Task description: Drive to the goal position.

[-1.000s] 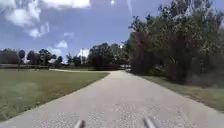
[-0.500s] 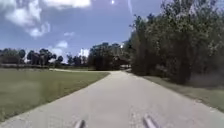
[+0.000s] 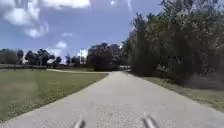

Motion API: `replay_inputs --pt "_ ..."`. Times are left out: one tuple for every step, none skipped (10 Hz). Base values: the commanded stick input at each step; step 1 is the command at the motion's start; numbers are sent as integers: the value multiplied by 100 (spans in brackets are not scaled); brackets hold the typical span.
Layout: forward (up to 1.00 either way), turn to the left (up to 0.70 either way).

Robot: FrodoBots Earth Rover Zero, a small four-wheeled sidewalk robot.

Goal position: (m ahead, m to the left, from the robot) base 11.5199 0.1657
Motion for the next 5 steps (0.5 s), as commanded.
replay_inputs --pt "50 0" --pt "50 0" --pt "50 0" --pt "50 0" --pt "50 0"
